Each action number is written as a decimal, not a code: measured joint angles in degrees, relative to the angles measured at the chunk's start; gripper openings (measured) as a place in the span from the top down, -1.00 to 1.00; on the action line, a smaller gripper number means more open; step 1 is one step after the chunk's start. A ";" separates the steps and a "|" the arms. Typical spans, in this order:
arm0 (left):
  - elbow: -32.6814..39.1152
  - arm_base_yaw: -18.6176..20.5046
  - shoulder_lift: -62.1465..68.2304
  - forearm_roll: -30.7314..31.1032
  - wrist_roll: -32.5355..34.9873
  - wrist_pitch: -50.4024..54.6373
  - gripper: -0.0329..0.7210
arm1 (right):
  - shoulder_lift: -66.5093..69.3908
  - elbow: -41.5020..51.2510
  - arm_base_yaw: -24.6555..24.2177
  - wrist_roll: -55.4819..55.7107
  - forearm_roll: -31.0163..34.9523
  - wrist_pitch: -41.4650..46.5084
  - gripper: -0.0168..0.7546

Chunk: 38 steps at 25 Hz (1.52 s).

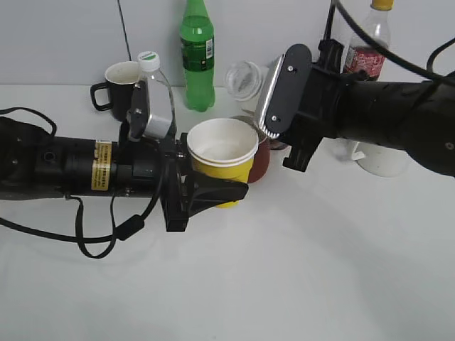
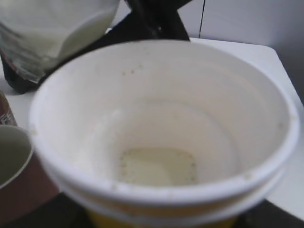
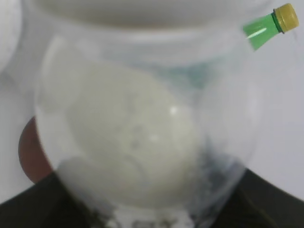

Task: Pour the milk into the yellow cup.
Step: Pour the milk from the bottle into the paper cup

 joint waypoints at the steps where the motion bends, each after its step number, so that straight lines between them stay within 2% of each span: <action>1: 0.00 0.00 0.00 -0.12 0.00 0.47 -0.15 | 0.00 0.00 0.00 -1.75 0.00 0.00 -0.16; 20: 0.00 0.00 0.00 -2.54 -0.16 3.22 -0.14 | 0.00 0.00 0.00 -21.16 0.13 -4.33 -0.16; 38: 0.00 0.00 0.00 -0.70 -0.16 3.26 -0.14 | 0.00 0.00 0.00 -29.40 0.29 -7.21 -0.16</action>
